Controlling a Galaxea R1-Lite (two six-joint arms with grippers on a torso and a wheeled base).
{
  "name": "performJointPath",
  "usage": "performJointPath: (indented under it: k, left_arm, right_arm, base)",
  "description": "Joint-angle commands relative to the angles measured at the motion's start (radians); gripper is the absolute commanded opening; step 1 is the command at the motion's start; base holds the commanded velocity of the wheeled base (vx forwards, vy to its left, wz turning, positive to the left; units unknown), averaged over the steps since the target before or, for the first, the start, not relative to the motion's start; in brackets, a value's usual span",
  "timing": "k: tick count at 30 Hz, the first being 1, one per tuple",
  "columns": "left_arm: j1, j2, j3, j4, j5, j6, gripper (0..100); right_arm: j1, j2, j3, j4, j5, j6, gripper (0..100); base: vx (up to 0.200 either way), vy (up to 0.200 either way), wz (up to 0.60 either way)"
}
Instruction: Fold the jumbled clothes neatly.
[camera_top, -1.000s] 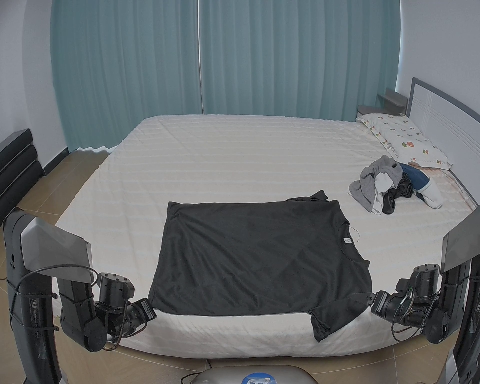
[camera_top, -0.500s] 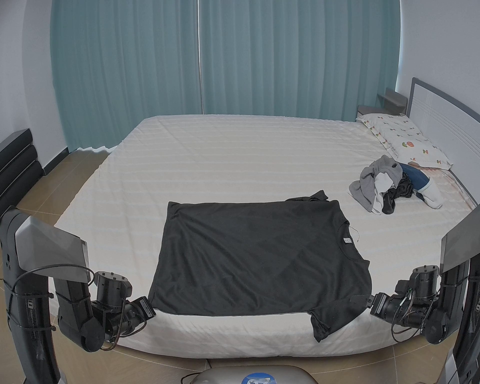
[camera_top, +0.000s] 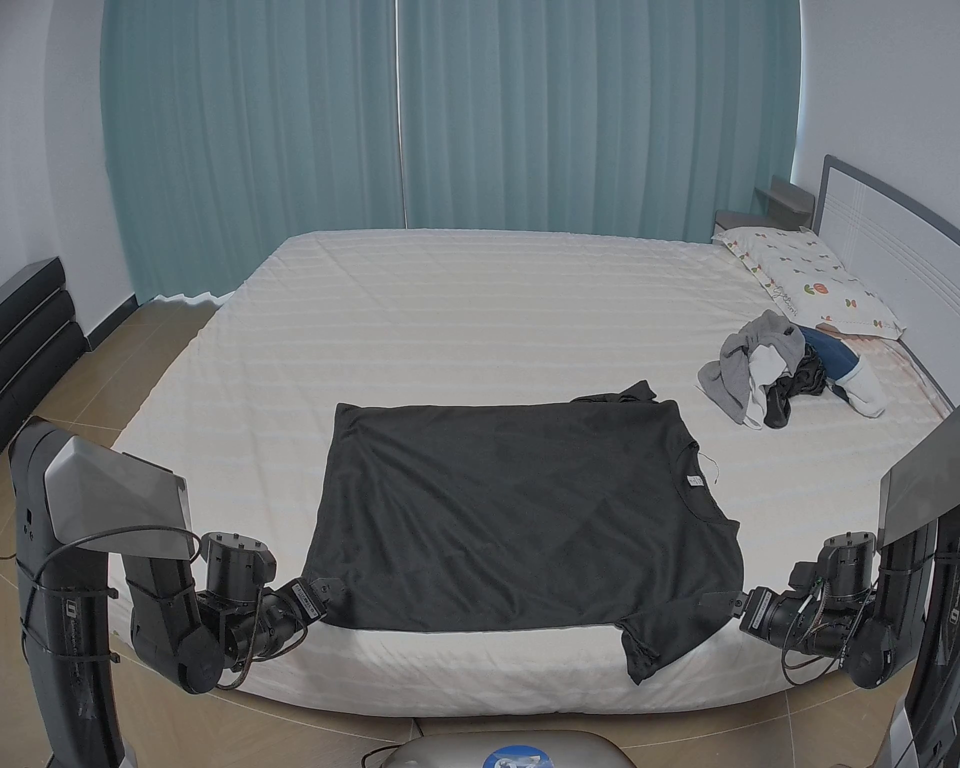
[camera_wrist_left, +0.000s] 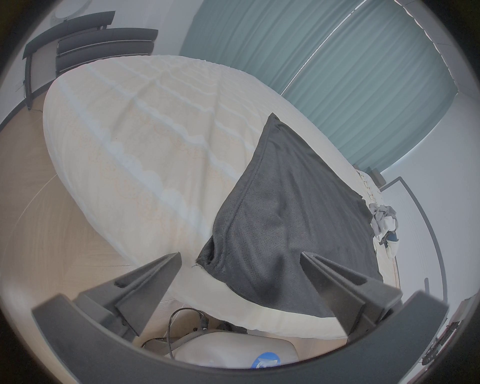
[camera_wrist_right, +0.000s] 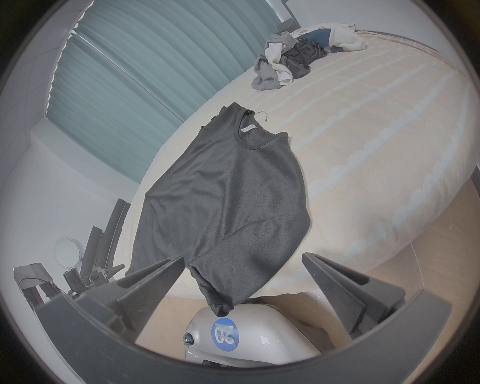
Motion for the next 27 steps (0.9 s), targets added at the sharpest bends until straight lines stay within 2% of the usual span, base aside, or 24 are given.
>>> performJointPath:
  k: [1,2,3,12,27]
  left_arm:
    - [-0.004,0.026,-0.011,0.000,0.001,0.000,100]
    - [-0.005,0.032,-0.013,0.000,0.001,0.002,100]
    - [-0.005,0.032,-0.013,0.000,0.001,0.002,0]
    - [0.004,0.044,-0.007,0.000,0.041,0.005,0]
    - [0.004,0.032,0.016,-0.001,0.065,-0.001,0]
  right_arm:
    - [0.000,0.003,-0.001,-0.007,0.001,0.000,100]
    - [0.000,0.003,-0.001,-0.007,0.001,0.000,100]
    - [0.000,0.003,-0.001,-0.007,0.001,0.000,100]
    - [0.000,0.003,-0.001,-0.007,0.001,0.000,100]
    - [-0.012,0.043,-0.016,-0.007,0.001,-0.012,100]
  base:
    - [0.000,0.000,0.00]
    - [0.000,0.000,0.00]
    - [0.000,0.000,0.00]
    - [0.000,0.000,0.00]
    - [0.000,0.000,0.00]
